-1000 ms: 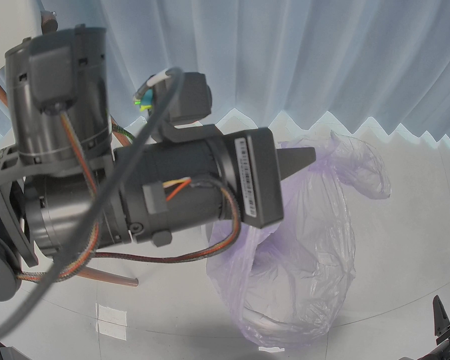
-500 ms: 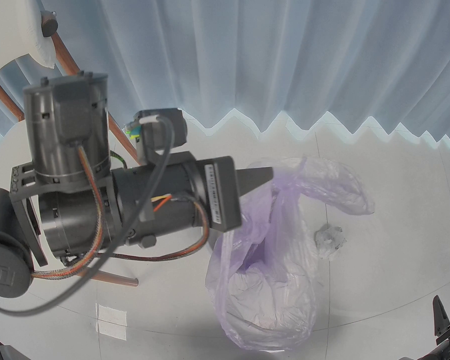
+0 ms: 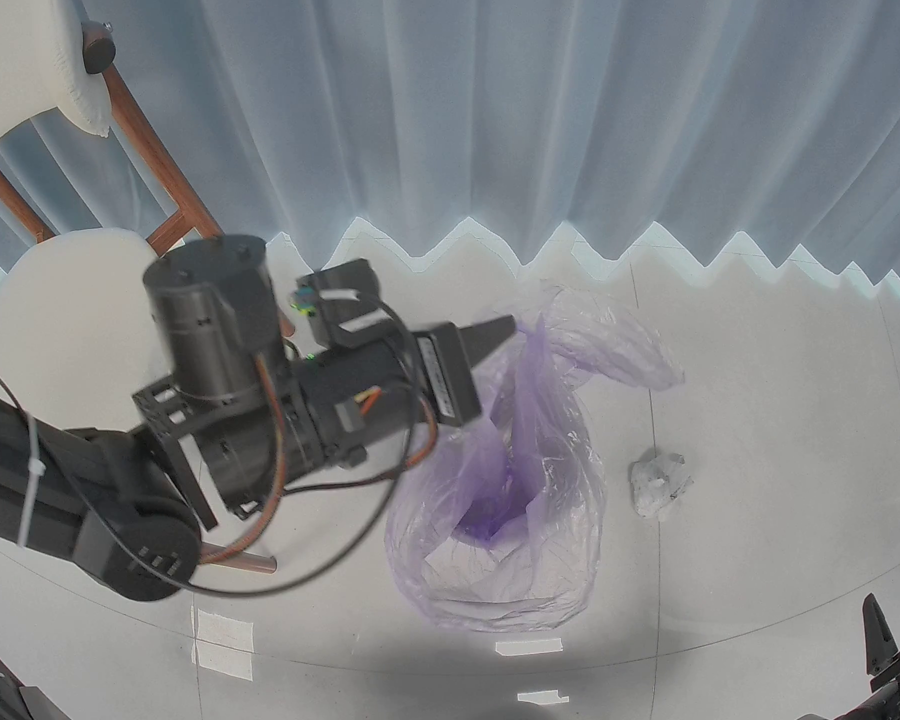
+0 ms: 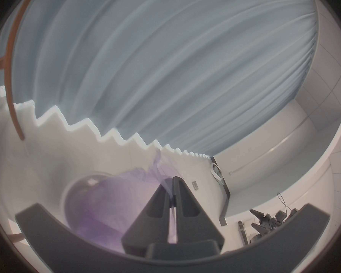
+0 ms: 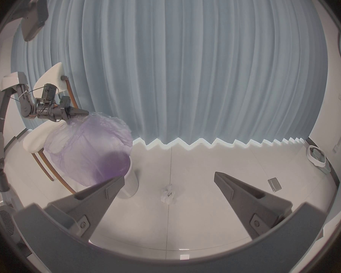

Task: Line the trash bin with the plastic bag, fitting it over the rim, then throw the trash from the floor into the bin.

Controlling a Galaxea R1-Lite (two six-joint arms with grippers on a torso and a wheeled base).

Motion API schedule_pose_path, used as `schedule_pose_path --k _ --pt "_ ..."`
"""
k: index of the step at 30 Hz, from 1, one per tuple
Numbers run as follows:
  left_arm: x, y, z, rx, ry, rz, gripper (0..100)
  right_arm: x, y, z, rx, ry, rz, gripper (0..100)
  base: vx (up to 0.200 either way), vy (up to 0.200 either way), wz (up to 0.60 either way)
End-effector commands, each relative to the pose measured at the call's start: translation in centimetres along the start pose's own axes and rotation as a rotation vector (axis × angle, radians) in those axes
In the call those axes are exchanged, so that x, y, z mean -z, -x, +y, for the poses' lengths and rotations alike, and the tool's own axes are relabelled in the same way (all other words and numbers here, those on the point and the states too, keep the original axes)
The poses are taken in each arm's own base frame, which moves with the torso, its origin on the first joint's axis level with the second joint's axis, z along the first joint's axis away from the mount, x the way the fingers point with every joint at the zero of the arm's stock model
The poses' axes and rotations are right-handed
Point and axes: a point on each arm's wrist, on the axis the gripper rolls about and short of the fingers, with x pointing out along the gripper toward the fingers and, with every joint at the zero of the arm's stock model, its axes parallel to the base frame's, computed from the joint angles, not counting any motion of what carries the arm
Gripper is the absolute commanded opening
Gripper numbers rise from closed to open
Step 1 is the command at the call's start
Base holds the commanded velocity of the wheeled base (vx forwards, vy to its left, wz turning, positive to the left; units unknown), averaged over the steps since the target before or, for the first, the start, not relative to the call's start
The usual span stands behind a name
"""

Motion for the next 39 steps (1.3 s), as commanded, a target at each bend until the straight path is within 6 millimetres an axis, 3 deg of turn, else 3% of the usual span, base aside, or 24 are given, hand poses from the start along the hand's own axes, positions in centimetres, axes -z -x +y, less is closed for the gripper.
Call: schedule_pose_path --k 1,2,4,6,7,8,9,12,15,17,18,19,20,25,27,30,35,39 --pt "4.8 -3.1 -1.1 0.062 0.01 0.11 0 0.5 0.0 0.0 -0.004 0.005 0.002 100 0.0 0.0 0.0" --pt "4.8 -3.1 -1.1 0.062 0.01 0.11 0 0.5 0.0 0.0 -0.004 0.005 0.002 100 0.0 0.0 0.0" --pt "3.1 -5.1 -1.5 0.09 -0.027 0.049 0 0.5 0.0 0.0 -0.015 0.003 0.003 100 0.0 0.0 0.0" --pt "2.2 -5.9 0.7 0.029 -0.062 0.035 0 0.5 -0.1 0.0 -0.023 0.003 0.013 100 0.0 0.0 0.0" --pt "1.9 -5.7 2.0 -0.007 -0.091 0.034 0 0.5 -0.1 0.0 -0.026 0.003 0.019 100 0.0 0.0 0.0" --pt "1.9 -5.7 2.0 -0.007 -0.091 0.034 0 0.5 -0.1 0.0 -0.026 0.003 0.019 100 0.0 0.0 0.0" --pt "1.1 -5.5 3.6 -0.05 -0.182 0.009 0 0.5 -0.2 0.0 -0.026 0.003 0.021 100 0.0 0.0 0.0" --pt "-0.7 -4.5 6.0 -0.126 -0.27 -0.029 0 0.5 0.0 0.1 -0.026 0.008 0.0 100 0.0 0.0 0.0" --pt "-0.9 -3.5 6.0 -0.138 -0.262 -0.026 0 0.5 0.0 0.1 -0.027 0.018 -0.004 100 0.0 0.0 0.0" --pt "-0.2 -2.7 5.8 -0.133 -0.26 0.003 0 -2.2 0.3 0.0 -0.046 -0.009 -0.083 100 0.0 0.0 0.0" --pt "-0.2 -2.7 5.8 -0.133 -0.26 0.003 0 -2.2 0.3 0.0 -0.046 -0.009 -0.083 100 0.0 0.0 0.0" --pt "0.6 -2.3 4.5 -0.099 -0.255 0.024 0 -9.2 -2.8 -0.2 -0.129 -0.073 -0.117 100 0.0 0.0 0.0" --pt "0.8 -2.3 3.9 -0.081 -0.248 0.026 0 -10.6 -4.6 0.1 -0.198 -0.099 -0.116 100 0.0 0.0 0.0" --pt "1.5 -2.5 2.9 -0.051 -0.244 0.044 0 -9.9 -9.9 1.9 -0.327 -0.282 0.23 100 0.0 0.0 0.0" --pt "1.4 -2.6 2.2 -0.031 -0.251 0.037 0 -10.4 -12.7 3.7 -0.458 -0.282 0.348 100 0.0 0.0 0.0" --pt "0.8 -2.7 0.7 0.005 -0.271 0.023 0 -9.7 -14.9 5.3 -0.553 -0.298 0.471 100 0.0 0.0 0.0" --pt "3.6 -1.8 0.7 -0.005 -0.271 0.106 0 -9.1 -18.5 8.5 -0.681 -0.276 0.59 100 0.0 0.0 0.0" --pt "4.0 -2.0 0.8 0.003 -0.308 0.084 0 -8.3 -22.4 11.0 -0.705 -0.239 0.573 100 0.0 0.0 0.0"
